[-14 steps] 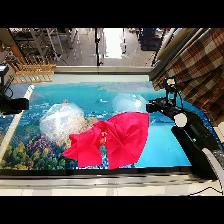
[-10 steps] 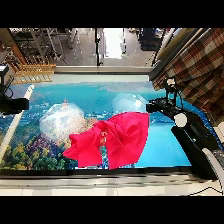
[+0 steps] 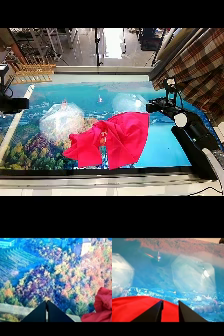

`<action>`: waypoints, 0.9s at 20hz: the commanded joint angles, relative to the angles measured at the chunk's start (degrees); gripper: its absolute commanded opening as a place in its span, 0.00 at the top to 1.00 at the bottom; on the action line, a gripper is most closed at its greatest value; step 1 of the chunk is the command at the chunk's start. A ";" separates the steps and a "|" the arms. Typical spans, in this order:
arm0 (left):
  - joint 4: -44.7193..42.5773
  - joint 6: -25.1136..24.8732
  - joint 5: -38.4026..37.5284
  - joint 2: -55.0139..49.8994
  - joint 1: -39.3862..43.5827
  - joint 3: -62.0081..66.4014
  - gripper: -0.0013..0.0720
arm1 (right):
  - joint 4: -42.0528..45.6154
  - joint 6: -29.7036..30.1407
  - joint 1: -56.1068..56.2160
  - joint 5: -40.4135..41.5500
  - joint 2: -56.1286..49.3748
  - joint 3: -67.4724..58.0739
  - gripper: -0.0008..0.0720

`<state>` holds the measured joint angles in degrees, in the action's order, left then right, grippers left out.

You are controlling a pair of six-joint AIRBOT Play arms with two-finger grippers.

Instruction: Fold the clothes and pants, and hang the long-sleeved shirts on hangers.

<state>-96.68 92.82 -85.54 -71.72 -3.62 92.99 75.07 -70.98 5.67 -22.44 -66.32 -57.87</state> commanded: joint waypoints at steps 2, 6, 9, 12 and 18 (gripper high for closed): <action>1.20 -0.31 0.24 -0.09 -0.07 -0.13 0.56 | -8.04 -2.80 0.09 -0.48 0.09 0.00 0.65; 12.28 -7.10 -1.44 0.11 -0.07 -0.33 0.02 | -8.07 -2.82 -0.28 -15.30 1.68 -1.16 0.70; 27.61 -13.97 3.80 3.23 0.24 -10.10 0.03 | -1.81 -1.68 -2.62 -37.68 2.56 -0.90 0.90; 35.58 -20.50 11.32 8.70 2.01 -31.15 0.03 | -12.39 2.86 -4.24 -50.51 3.43 8.00 0.54; 42.99 -29.24 29.38 9.42 10.75 -54.88 0.03 | -33.33 3.80 -2.10 -46.40 9.03 28.85 0.11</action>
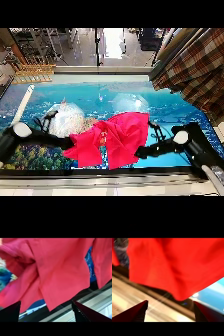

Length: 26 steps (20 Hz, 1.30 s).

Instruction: Fold the clothes and pants, and hang the long-sleeved shirts on hangers.

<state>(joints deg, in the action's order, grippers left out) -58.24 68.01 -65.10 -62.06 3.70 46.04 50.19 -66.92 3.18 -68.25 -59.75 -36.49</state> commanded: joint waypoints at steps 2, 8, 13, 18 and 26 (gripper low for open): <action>5.44 -4.61 13.68 -2.64 4.57 -7.91 0.03 | -7.89 -3.48 0.39 1.49 2.38 8.11 0.12; 8.90 -7.08 19.96 -9.42 4.74 -4.00 0.03 | -8.26 -10.67 0.44 3.08 -0.52 8.09 0.27; 12.63 -8.72 18.64 -13.86 5.03 -0.81 0.18 | -9.42 -11.67 0.44 6.47 -8.31 8.04 0.27; 20.02 -14.49 18.23 -13.79 6.43 -0.76 0.92 | -20.61 -6.95 5.62 19.28 -14.91 6.29 0.50; 20.24 -7.41 -11.69 -4.98 -6.99 20.48 0.97 | 1.66 -16.41 6.40 6.36 5.14 -13.42 0.96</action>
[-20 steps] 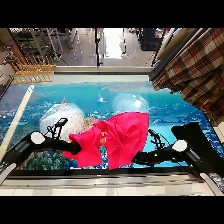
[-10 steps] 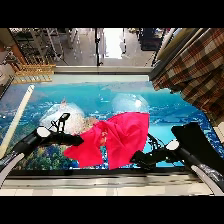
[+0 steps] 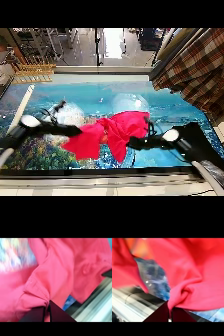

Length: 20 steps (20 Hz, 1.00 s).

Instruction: Fold the clothes and pants, and hang the long-sleeved shirts on hangers.

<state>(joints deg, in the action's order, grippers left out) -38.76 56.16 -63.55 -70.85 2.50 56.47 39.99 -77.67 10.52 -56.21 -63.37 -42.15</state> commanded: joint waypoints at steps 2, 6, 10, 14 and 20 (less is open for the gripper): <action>2.08 6.95 -19.69 5.77 -11.06 21.59 0.97 | 17.73 -7.39 -3.41 -8.81 16.90 -16.94 0.96; 8.85 10.69 -24.63 6.40 -18.82 36.85 0.97 | 19.26 -7.37 -6.93 -8.79 26.49 -33.09 0.96; 16.92 10.73 -30.62 8.15 -24.15 38.27 0.97 | 19.26 -7.28 -6.95 -11.45 29.55 -41.68 0.96; 6.80 10.67 -36.72 8.09 -26.95 38.16 0.97 | 19.71 -7.15 -6.95 -17.42 29.40 -42.53 0.96; -8.83 8.57 -25.27 7.63 -14.51 18.18 0.97 | 18.27 -7.15 -6.91 -21.97 22.34 -30.29 0.96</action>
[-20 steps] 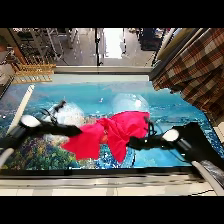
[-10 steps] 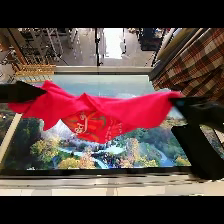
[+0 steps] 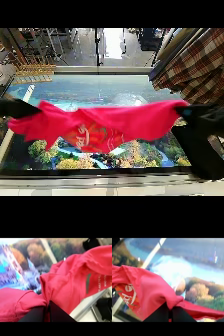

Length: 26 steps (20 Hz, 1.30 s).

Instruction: Fold the clothes and pants, and hang the long-sleeved shirts on hangers.

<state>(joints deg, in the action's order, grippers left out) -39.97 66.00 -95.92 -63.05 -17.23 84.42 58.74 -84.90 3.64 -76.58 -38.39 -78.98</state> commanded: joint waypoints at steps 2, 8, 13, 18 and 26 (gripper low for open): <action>-10.97 -2.16 15.93 -1.84 8.96 -18.56 0.97 | -0.50 0.09 -0.02 3.21 -4.37 17.11 0.96; -11.52 -4.11 22.38 -12.22 10.23 -23.45 0.14 | -5.05 3.76 -0.02 16.09 -10.29 37.77 0.96; -20.35 -4.33 22.84 -13.18 10.73 -23.52 0.20 | -5.18 5.09 -0.02 18.14 -10.67 37.00 0.96; -21.88 -4.94 23.02 -17.35 11.47 -23.54 0.26 | -5.16 5.11 -0.02 19.17 -10.64 36.96 0.96; -21.68 -6.84 20.92 -22.12 12.13 -23.52 0.96 | -5.11 5.11 -0.02 19.52 -10.62 36.89 0.96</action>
<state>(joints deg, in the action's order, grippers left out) -61.87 60.25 -72.71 -83.77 -5.41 60.93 53.58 -79.85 3.62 -57.30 -49.01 -42.04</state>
